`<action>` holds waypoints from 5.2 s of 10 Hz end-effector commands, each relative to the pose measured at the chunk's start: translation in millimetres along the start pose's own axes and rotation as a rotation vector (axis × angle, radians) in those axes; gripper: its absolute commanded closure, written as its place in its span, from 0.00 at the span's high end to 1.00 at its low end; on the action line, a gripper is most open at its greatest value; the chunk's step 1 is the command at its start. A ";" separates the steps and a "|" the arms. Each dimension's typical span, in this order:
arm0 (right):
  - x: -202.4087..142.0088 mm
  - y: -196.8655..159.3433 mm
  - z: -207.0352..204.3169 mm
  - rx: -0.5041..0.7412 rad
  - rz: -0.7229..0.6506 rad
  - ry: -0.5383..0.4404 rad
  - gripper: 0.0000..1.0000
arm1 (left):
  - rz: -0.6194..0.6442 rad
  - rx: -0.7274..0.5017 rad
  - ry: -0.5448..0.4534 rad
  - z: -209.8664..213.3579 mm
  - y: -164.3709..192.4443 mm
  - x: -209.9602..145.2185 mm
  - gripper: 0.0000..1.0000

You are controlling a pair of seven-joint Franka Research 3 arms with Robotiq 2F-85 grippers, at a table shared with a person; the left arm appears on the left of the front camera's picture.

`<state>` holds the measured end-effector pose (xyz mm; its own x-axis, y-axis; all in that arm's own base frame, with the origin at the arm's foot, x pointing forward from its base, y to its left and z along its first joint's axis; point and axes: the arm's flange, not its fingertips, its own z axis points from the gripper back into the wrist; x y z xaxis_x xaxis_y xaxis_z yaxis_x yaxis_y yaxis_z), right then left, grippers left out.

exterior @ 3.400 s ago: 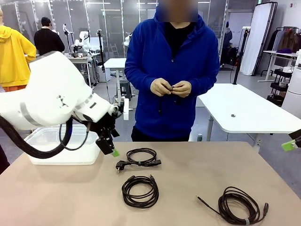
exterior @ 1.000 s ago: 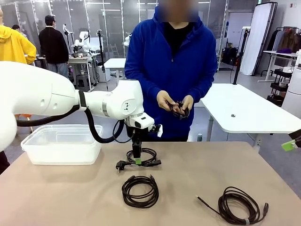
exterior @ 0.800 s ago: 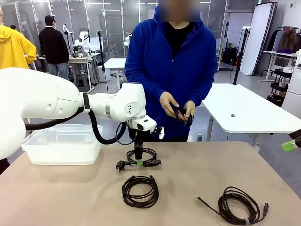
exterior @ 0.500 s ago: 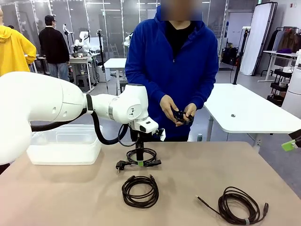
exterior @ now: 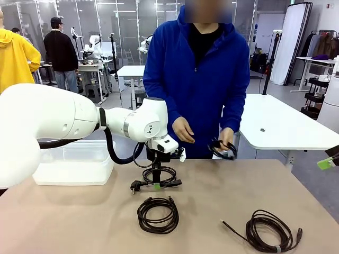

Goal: Organize and store the cables.
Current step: Place the Power Cable into the Organizing box.

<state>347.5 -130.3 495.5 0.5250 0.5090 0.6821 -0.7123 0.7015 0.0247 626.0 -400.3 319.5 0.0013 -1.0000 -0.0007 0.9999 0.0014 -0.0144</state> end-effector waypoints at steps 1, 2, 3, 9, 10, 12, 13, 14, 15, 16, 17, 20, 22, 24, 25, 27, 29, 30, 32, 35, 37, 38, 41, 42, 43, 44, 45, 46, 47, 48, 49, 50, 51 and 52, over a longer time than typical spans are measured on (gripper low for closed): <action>2.4 -0.1 0.6 -0.005 -0.017 -0.001 1.00 | 0.012 0.022 0.003 -1.9 3.9 5.0 0.54; 2.4 -0.1 0.6 -0.005 -0.017 -0.001 1.00 | 0.000 0.026 0.012 -3.6 2.7 6.0 0.30; 2.4 -0.1 0.6 -0.005 -0.017 -0.001 1.00 | -0.012 0.016 -0.003 -5.4 1.9 7.5 0.00; 2.4 -0.1 0.6 -0.005 -0.017 -0.001 1.00 | -0.014 -0.007 -0.034 -0.9 2.8 7.5 0.00; 2.4 -0.1 0.6 -0.005 -0.017 -0.001 1.00 | -0.016 -0.007 -0.042 2.1 3.1 7.1 0.00; 2.4 -0.1 0.6 -0.005 -0.017 -0.001 1.00 | -0.049 -0.036 -0.075 37.9 -1.4 2.3 0.00; 2.4 -0.1 0.6 -0.005 -0.017 -0.001 1.00 | -0.073 -0.055 -0.088 68.5 -7.0 -2.2 0.12; 2.4 -0.1 0.6 -0.005 -0.017 -0.001 1.00 | -0.144 -0.047 -0.109 102.3 -15.9 -7.1 0.12; 2.4 -0.1 0.6 -0.005 -0.017 -0.001 1.00 | -0.151 0.011 -0.136 134.4 -24.3 -12.4 0.12; 2.4 -0.1 0.6 -0.005 -0.017 -0.001 1.00 | -0.147 0.056 -0.148 153.2 -29.8 -16.9 0.12; 2.4 -0.1 0.6 -0.005 -0.017 -0.001 1.00 | -0.137 0.076 -0.164 166.3 -32.2 -20.6 0.12; 2.4 -0.1 0.6 -0.005 -0.017 -0.001 1.00 | -0.160 0.148 -0.138 196.8 -44.6 -27.5 0.12; 2.4 -0.1 0.6 -0.005 -0.017 -0.001 1.00 | -0.247 0.214 -0.072 229.4 -61.8 -55.4 0.12; 2.4 -0.1 0.6 -0.005 -0.017 -0.001 1.00 | -0.331 0.245 -0.040 247.1 -73.5 -107.6 0.12; 2.4 -0.1 0.6 -0.005 -0.017 -0.001 1.00 | -0.398 0.273 -0.036 249.4 -77.2 -131.6 0.12; 2.4 -0.1 0.6 -0.005 -0.017 -0.001 1.00 | -0.402 0.289 0.047 249.0 -80.9 -175.5 0.12; 2.4 -0.1 0.6 -0.005 -0.017 -0.001 1.00 | -0.363 0.257 0.055 250.6 -81.9 -222.9 0.12; 2.4 -0.1 0.6 -0.005 -0.017 -0.001 1.00 | -0.354 0.250 0.034 249.5 -82.8 -241.1 0.12; 2.4 -0.1 0.6 -0.005 -0.017 -0.001 1.00 | -0.320 0.247 -0.012 248.9 -87.8 -267.8 0.12; 2.4 -0.1 0.6 -0.005 -0.017 -0.001 1.00 | -0.326 0.217 0.059 251.0 -74.0 -247.6 0.12; 2.4 -0.1 0.6 -0.005 -0.017 -0.001 1.00 | -0.326 0.217 0.059 251.0 -74.0 -247.6 0.12; 2.4 -0.1 0.6 -0.005 -0.017 -0.001 1.00 | -0.326 0.217 0.059 251.0 -74.0 -247.6 0.12; 2.4 -0.1 0.6 -0.005 -0.017 -0.001 1.00 | -0.373 0.241 0.061 237.2 -46.8 -272.9 0.18; 2.4 -0.1 0.6 -0.005 -0.017 -0.001 1.00 | -0.358 0.238 0.069 228.1 -36.5 -282.2 0.18; 2.4 -0.1 0.6 -0.005 -0.017 -0.001 1.00 | -0.320 0.233 0.075 220.9 -26.1 -291.7 0.18; 2.4 -0.1 0.6 -0.005 -0.017 -0.001 1.00 | -0.261 0.244 0.062 216.4 -13.3 -303.6 0.18; 2.4 -0.1 0.6 -0.005 -0.017 -0.001 1.00 | -0.196 0.233 0.049 207.4 3.4 -316.6 0.18; 2.4 -0.1 0.6 -0.005 -0.017 -0.001 1.00 | -0.176 0.210 0.053 199.1 16.4 -327.6 0.18; 2.4 -0.1 0.6 -0.005 -0.017 -0.001 1.00 | -0.161 0.204 0.081 187.7 30.3 -337.8 0.18; 2.4 -0.1 0.6 -0.005 -0.017 -0.001 1.00 | -0.149 0.183 0.121 171.4 41.3 -350.6 0.18; 2.4 -0.1 0.6 -0.005 -0.017 -0.001 1.00 | -0.137 0.172 0.114 151.7 54.7 -363.5 0.18; 2.4 -0.1 0.6 -0.005 -0.017 -0.001 1.00 | -0.118 0.154 0.097 138.6 60.4 -371.9 0.18; 2.4 -0.1 0.6 -0.005 -0.017 -0.001 1.00 | -0.061 0.152 0.123 124.9 66.1 -377.7 0.18; 2.4 -0.1 0.6 -0.005 -0.017 -0.001 1.00 | -0.030 0.135 0.118 110.7 69.5 -381.4 0.18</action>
<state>347.4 -130.3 495.6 0.5254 0.5096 0.6814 -0.7119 0.7019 0.0241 685.8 -17.3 427.9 -0.0719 -0.9922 -0.1016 0.9922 -0.0816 0.0947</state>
